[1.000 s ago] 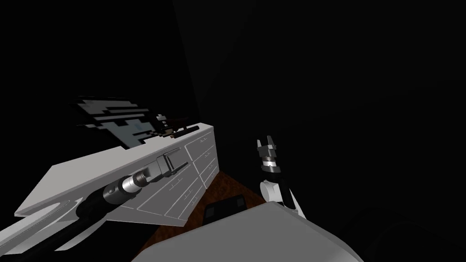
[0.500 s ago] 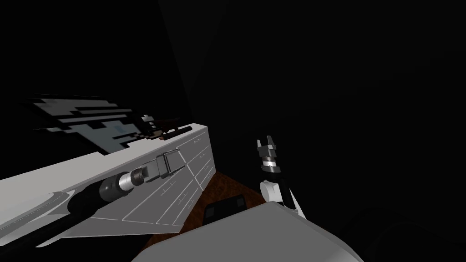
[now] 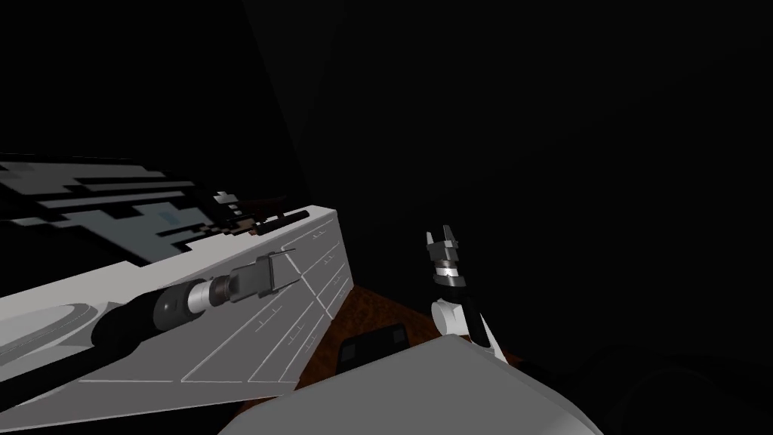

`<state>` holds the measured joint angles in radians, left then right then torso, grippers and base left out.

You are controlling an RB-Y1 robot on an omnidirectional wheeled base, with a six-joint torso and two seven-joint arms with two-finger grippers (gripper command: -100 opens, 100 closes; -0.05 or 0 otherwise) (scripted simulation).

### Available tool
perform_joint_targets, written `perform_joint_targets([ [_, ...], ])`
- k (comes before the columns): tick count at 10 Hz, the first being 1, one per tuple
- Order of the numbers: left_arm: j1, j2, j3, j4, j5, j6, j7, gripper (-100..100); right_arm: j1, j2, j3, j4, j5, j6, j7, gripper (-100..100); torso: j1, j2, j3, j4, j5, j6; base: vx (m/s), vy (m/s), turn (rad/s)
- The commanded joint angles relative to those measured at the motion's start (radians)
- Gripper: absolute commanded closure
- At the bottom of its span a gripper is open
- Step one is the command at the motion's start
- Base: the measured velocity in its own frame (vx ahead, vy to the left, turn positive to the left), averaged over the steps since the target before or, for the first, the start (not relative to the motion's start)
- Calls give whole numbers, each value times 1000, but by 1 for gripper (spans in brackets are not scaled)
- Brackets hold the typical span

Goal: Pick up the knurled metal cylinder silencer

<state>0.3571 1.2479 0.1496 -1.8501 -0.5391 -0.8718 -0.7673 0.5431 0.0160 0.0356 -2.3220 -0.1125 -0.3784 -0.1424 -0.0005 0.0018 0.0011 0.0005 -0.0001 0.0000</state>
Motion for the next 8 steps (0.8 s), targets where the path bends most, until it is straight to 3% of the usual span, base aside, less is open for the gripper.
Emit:
perform_joint_targets([
  [1, -16, 50, -6, 28, -17, -17, -32, -100, 0, 0, 0, 0, 0, 0, 0, 0, 0, 0, 0, 0, 0, 0, -30, -20, -156],
  [2, -16, 71, -6, 28, -17, -17, -32, -100, 0, 0, 0, 0, 0, 0, 0, 0, 0, 0, 0, 0, 0, -1, -12, -7, 25],
  [3, -26, 106, -5, 61, -51, -39, -79, -100, 0, 0, 0, 0, 0, 0, 0, 0, 1, -1, 0, 0, 0, -2, -26, -19, -215],
  [5, -26, 157, -5, 61, -51, -39, -84, -100, 0, 0, 0, 0, 0, 0, 0, 0, 1, 0, 0, 0, 0, -1, -19, -12, -91],
  [6, -35, 191, -4, 92, -85, -60, -133, -100, 0, 0, 0, 0, 0, 0, 0, 0, 1, -1, 0, 0, 0, -2, -15, -22, -198],
  [8, -35, 242, -4, 92, -85, -60, -136, -100, 0, 0, 0, 0, 0, 0, 0, 0, 1, -1, 0, 0, 0, -1, -15, -9, -91],
])
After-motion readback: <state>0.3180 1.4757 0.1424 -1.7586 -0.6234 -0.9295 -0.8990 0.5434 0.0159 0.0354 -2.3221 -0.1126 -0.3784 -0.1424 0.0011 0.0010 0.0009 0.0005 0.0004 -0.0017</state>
